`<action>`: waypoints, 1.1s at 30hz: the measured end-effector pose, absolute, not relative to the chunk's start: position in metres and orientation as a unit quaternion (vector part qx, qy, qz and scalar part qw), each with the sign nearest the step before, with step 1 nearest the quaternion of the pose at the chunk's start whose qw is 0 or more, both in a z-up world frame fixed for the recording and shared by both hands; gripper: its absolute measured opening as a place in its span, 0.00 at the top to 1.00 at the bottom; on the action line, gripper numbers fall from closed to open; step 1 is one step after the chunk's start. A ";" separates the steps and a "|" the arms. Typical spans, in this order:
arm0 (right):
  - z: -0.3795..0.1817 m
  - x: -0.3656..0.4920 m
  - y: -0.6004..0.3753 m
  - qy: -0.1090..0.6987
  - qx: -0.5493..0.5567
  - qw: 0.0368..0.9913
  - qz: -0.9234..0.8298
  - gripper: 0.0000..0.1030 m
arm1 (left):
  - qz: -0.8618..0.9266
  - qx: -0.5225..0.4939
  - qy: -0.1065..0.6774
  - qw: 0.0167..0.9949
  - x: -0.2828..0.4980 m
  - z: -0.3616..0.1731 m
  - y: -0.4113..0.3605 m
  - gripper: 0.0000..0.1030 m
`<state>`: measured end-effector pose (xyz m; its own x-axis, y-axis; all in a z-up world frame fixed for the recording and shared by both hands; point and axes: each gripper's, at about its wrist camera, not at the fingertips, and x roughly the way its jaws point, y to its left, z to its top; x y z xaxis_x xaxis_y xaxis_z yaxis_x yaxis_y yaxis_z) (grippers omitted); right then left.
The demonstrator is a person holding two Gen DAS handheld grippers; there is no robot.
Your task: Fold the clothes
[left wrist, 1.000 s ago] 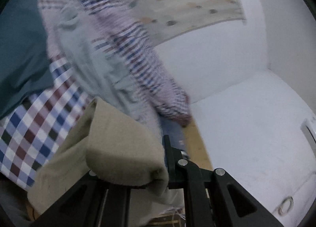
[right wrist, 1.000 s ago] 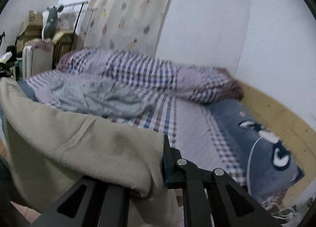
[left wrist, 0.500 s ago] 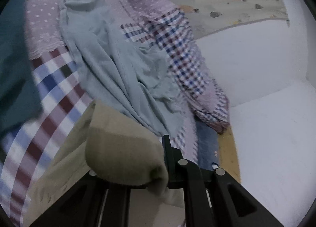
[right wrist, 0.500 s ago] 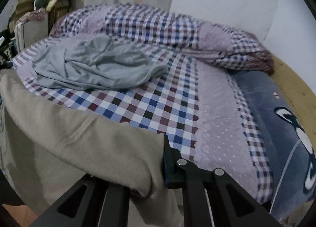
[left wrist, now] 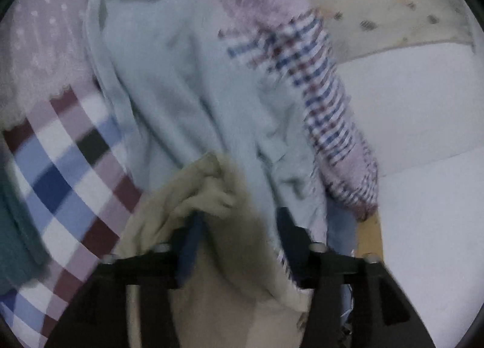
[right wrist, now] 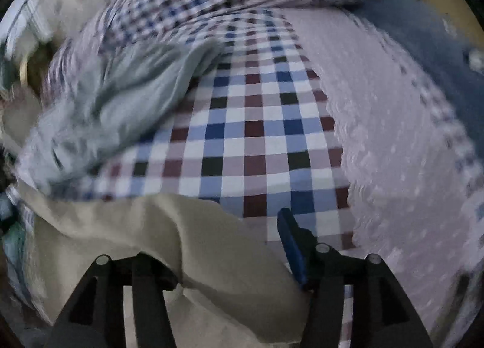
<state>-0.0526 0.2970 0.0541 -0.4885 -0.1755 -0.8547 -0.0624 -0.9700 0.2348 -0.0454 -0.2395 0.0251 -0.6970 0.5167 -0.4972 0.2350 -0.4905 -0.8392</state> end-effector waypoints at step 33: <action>0.062 0.161 0.106 -0.068 0.357 0.200 -0.910 0.22 | 0.800 -0.439 -0.409 0.013 0.207 -0.045 -0.258 0.24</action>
